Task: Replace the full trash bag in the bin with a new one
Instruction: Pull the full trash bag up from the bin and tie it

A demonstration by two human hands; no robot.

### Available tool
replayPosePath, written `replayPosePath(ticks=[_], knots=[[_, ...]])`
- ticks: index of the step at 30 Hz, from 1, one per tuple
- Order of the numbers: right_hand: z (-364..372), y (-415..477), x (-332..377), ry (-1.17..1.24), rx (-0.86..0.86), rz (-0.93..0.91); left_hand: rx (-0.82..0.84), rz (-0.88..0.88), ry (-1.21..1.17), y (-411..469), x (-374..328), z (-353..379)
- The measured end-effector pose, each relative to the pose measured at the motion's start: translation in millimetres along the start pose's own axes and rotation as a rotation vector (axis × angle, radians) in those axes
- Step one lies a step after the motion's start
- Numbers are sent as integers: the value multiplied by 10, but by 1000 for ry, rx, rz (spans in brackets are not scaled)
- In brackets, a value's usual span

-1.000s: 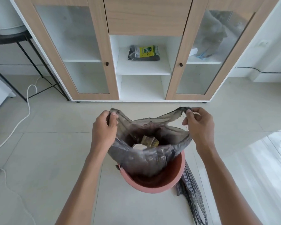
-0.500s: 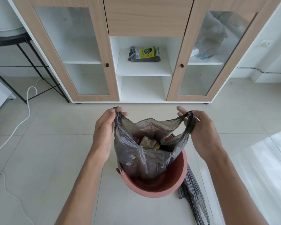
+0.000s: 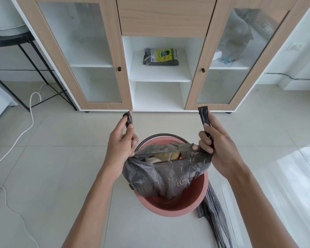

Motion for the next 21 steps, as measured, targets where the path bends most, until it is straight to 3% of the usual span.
replayPosePath(ticks=[10, 15, 21], knots=[[87, 33, -183, -283, -91, 94, -45, -131, 24, -10, 26, 55], [42, 27, -184, -342, -98, 43, 116, -164, 58, -62, -29, 68], [22, 2, -184, -331, -73, 48, 148, -113, 75, -72, -3, 97]])
Point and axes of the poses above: each hand's wrist, its own y-axis towards the middle knuckle, its own z-axis out of the palm, x = y × z, the point moved 3 cm from there along y, towards the middle knuckle, and after that the axes turned 2 degrees about y, right-handed, at the moved point
